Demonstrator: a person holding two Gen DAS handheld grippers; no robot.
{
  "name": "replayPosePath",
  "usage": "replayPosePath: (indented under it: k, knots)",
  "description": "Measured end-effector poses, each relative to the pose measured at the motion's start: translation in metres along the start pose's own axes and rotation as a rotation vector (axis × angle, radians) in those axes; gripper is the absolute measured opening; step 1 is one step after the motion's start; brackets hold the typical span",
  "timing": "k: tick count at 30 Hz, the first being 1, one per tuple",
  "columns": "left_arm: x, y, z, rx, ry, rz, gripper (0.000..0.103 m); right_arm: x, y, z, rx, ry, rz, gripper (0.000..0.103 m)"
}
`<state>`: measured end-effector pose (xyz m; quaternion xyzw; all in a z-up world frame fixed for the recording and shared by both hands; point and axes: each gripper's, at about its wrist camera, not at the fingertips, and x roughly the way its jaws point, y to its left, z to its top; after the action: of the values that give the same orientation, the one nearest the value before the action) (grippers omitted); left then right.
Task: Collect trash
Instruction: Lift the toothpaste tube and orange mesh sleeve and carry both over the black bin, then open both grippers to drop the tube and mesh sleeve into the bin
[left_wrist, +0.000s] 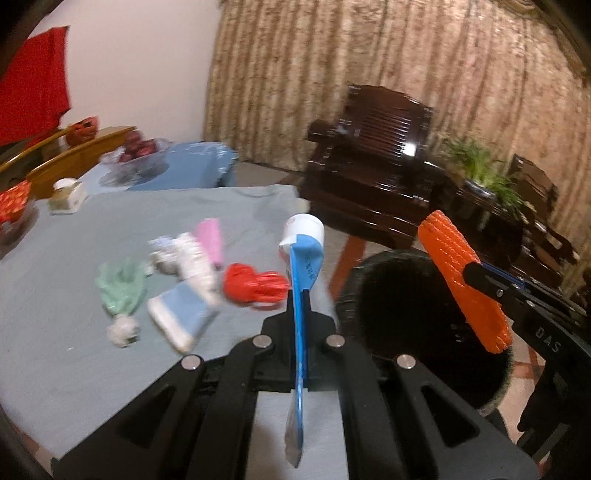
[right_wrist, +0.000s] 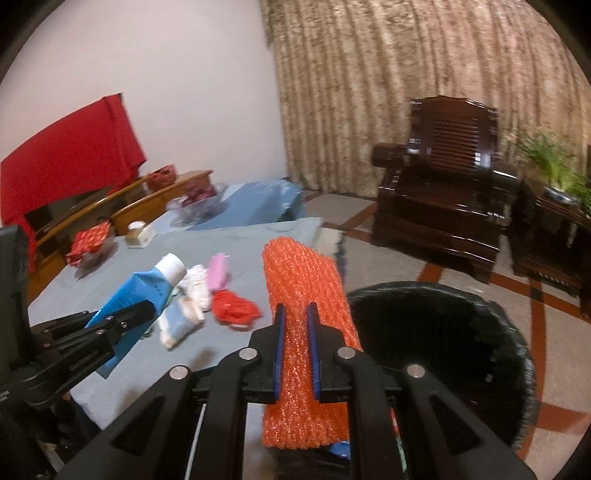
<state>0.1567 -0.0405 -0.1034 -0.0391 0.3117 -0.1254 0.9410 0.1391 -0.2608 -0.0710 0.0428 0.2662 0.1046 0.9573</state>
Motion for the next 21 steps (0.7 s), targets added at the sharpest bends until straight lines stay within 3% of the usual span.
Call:
replayPosePath:
  k: [14, 21]
  knots:
    - [0.056, -0.101, -0.004, 0.116, 0.050, -0.198, 0.001, -0.025, -0.085, -0.024, 0.099, 0.019, -0.175, 0.011]
    - [0.084, -0.124, -0.009, 0.129, 0.091, -0.263, 0.002, -0.021, -0.106, -0.030, 0.126, 0.038, -0.213, 0.012]
